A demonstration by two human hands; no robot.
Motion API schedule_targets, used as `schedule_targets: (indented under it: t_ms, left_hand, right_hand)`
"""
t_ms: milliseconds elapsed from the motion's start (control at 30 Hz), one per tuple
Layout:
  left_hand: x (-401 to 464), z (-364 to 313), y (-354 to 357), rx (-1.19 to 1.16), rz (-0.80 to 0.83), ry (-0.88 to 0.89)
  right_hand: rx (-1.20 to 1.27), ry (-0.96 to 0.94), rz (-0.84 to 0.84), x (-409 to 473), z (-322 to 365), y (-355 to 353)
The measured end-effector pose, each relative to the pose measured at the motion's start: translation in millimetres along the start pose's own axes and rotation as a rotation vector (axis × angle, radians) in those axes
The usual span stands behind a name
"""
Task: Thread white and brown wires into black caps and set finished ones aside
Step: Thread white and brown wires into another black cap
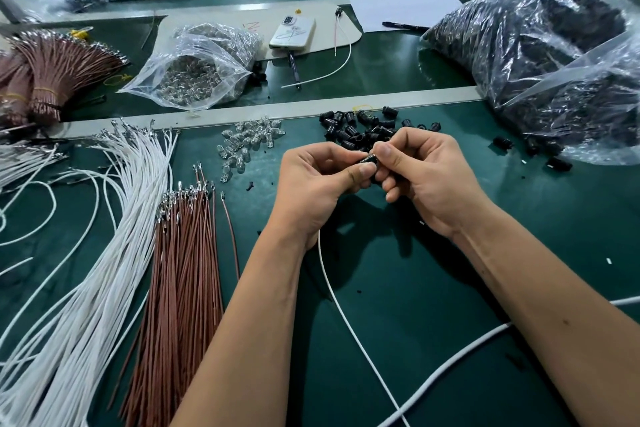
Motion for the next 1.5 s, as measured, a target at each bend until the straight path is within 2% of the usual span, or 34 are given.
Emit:
schedule_targets:
  t_ms: [200,433,933,1500]
  left_hand:
    - [-1,1,-1,-0.019,-0.005,-0.019]
    - [2,0,-7,-0.181,-0.062,-0.074]
    - [3,1,-9,-0.232,-0.078,-0.087]
    - [-2,2,-11,-0.213,-0.086,-0.102]
  right_hand:
    - [-0.008,-0.014,-0.016,1,-3,0]
    - [0.054,-0.058,-0.009,2,-2,0]
    - [-0.431,-0.467,-0.091,-5,19,1]
    - [-0.439,-0.460,-0.074,-7,20,4]
Point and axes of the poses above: each hand's wrist, its own x-axis towards the middle knuckle, its own y-axis out of the palm, z = x × y, the point moved 6 cm from there along x, towards the middle knuckle, and after that the axes turned 6 degrees about -x, right-handed, at the moved point
